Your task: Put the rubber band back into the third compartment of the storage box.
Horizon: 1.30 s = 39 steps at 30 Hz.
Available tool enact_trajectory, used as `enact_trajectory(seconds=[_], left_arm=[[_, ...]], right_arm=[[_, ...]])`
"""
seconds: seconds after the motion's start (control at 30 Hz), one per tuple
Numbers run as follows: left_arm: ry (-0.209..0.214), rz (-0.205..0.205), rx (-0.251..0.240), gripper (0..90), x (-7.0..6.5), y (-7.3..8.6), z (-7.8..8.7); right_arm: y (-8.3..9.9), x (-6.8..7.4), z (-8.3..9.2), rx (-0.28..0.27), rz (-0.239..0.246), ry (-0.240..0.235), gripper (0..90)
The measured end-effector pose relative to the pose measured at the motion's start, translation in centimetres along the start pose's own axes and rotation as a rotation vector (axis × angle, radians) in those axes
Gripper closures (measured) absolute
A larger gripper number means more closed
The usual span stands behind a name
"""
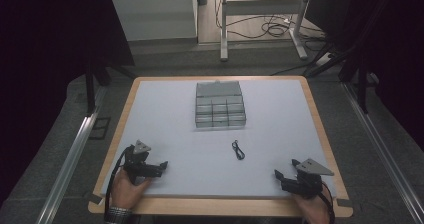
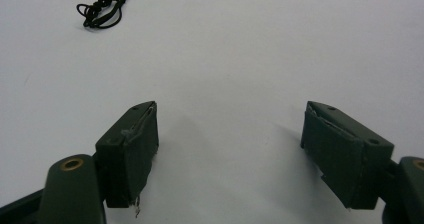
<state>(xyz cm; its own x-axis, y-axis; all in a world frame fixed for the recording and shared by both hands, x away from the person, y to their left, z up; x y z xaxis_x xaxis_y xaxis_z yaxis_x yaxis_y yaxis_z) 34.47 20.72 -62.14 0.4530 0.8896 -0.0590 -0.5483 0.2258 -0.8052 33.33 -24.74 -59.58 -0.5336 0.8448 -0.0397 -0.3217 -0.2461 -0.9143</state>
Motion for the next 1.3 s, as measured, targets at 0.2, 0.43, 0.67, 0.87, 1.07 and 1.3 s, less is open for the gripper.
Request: enact_trajectory(seconds=[0.2,0.43,0.67,0.87,1.07,1.3], left_arm=[[0.0,0.0,0.0,0.0,0.01,0.0,0.0],[0.0,0.0,0.0,0.0,0.02,0.0,0.0],[0.0,0.0,0.0,0.0,0.02,0.0,-0.01],[0.0,0.0,0.0,0.0,0.02,0.0,-0.01],[0.0,0.0,0.0,0.0,0.02,0.0,0.0],[0.0,0.0,0.0,0.0,0.02,0.0,-0.01]], right_arm=[[0.02,0.07,-0.04,-0.003,0.004,0.001,21.7],[0.02,0.09,-0.06,-0.002,0.008,0.0,21.3],[0.01,0.15,-0.09,0.004,0.009,-0.007,19.8],[-0.04,0.18,-0.1,0.016,0.004,0.0,19.6],[-0.13,0.23,-0.11,0.034,0.001,0.009,19.4],[-0.25,0.23,-0.16,0.065,0.002,0.011,19.4]])
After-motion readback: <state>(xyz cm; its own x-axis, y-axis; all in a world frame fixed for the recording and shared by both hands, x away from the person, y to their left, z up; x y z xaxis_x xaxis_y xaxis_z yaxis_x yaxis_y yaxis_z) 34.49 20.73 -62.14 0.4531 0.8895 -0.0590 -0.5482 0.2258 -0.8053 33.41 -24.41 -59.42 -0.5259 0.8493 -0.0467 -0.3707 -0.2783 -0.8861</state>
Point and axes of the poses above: each handheld gripper's, and its own axes: z roughly backward along the jaws, y roughly out of its underside, x roughly to its left, the point moved 9 cm from there along -z, roughly forward along the jaws, and after that the axes turned 10 degrees about -x, right-handed, at the moved point
